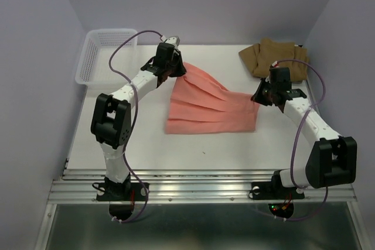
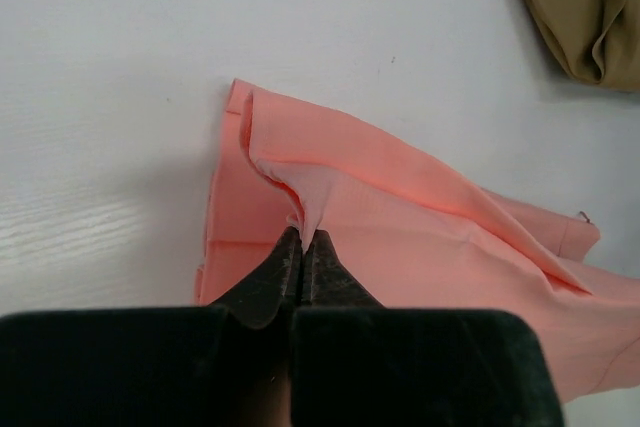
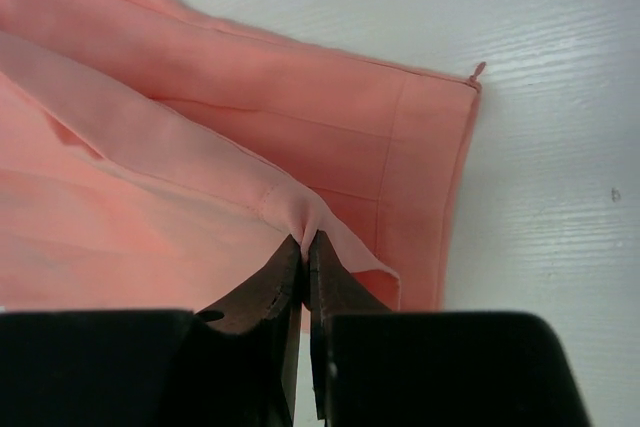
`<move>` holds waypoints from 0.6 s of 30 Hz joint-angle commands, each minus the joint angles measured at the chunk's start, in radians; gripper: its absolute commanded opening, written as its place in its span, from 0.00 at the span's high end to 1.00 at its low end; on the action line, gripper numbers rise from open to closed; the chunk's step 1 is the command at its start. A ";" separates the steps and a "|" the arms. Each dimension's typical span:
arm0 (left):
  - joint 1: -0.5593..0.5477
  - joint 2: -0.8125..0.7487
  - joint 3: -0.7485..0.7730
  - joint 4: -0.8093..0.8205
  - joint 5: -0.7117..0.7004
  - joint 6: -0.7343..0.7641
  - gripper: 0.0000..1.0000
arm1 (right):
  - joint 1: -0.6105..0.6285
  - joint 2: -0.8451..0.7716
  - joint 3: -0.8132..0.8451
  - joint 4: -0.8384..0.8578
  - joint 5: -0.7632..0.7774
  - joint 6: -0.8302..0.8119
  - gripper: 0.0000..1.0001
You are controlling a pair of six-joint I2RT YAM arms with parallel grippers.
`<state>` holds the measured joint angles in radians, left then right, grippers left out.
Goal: Fold and stack the skirts
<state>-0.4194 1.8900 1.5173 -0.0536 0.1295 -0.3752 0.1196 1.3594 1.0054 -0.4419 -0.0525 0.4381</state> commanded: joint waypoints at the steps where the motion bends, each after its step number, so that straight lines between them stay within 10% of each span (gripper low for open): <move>1: -0.001 0.059 0.043 0.026 0.022 0.018 1.00 | -0.037 0.039 0.016 0.006 0.080 0.013 0.92; 11: -0.004 0.262 0.202 0.046 0.053 0.002 1.00 | -0.064 0.320 0.117 0.085 0.275 0.027 0.85; 14: -0.007 0.280 0.231 0.072 0.050 0.004 1.00 | -0.064 0.345 0.160 0.083 0.304 0.033 0.69; 18: -0.009 0.316 0.328 0.031 0.036 0.021 0.67 | -0.064 0.325 0.229 0.048 0.312 0.002 0.48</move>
<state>-0.4263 2.2169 1.7180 -0.0490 0.1757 -0.3729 0.0650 1.7214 1.1362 -0.4118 0.1886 0.4583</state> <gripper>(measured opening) 0.180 0.467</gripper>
